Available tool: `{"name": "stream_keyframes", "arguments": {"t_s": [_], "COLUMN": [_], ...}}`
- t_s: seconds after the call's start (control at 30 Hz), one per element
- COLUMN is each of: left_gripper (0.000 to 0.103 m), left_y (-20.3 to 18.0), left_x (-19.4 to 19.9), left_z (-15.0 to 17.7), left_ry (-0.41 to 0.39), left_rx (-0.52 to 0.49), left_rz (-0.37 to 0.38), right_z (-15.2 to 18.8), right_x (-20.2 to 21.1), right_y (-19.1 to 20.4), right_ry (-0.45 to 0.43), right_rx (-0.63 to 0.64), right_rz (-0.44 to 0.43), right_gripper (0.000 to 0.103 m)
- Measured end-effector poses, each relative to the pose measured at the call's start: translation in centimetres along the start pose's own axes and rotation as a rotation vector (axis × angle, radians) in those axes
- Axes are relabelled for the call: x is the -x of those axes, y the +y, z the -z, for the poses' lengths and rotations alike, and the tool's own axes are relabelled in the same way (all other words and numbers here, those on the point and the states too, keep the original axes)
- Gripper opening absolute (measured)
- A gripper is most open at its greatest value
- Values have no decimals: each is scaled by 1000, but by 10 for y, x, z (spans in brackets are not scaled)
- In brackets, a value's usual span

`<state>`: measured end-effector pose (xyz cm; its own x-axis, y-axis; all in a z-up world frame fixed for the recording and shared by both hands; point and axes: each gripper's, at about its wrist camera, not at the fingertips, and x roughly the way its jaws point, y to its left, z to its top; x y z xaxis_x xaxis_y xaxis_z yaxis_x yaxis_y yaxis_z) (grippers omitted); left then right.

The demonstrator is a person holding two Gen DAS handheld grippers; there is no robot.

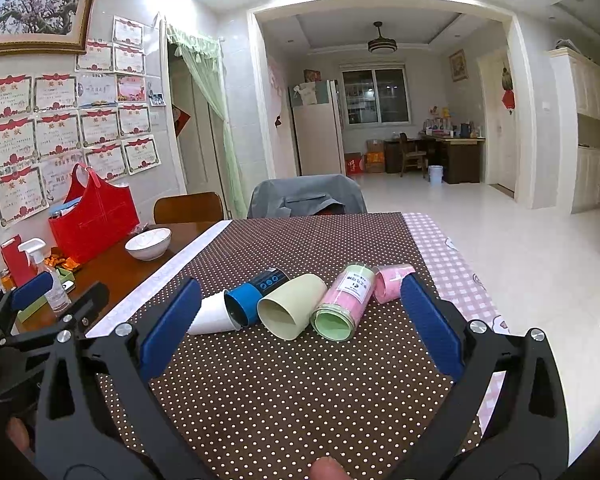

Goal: Flip cup upside down

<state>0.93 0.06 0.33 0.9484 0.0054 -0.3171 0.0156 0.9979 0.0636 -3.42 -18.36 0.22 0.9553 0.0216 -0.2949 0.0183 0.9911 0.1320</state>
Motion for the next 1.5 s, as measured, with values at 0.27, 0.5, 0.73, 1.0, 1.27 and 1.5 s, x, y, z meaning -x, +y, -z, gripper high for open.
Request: {"name": "stream_keyframes", "arguments": {"t_s": [0.27,0.5,0.73,1.0,1.27,1.5], "left_gripper": [92,92,92,92,92,92], "left_y": [0,3,8,16,10,5], "left_x": [-3,-13,-45,-107,-177,-226], "left_z": [-1,1,12,30,48,54], "left_ry": [-2,20,101,239,383,464], "left_rx": [-6,-25,-104,-244,-401,-439], "left_rz": [3,15,44,83,195,246], "right_z": [-1,2,10,15,20,29], "right_x": [-2,-10,-32,-70,-110,-140], "right_y": [-1,-3,-6,-10,-21,-35], "right_ry": [-3,11,53,122,207,278], "right_rx": [-2,0,13,51,74,61], "right_rz": [2,4,20,32,46,64], "right_gripper": [97,97,97,97,97,97]}}
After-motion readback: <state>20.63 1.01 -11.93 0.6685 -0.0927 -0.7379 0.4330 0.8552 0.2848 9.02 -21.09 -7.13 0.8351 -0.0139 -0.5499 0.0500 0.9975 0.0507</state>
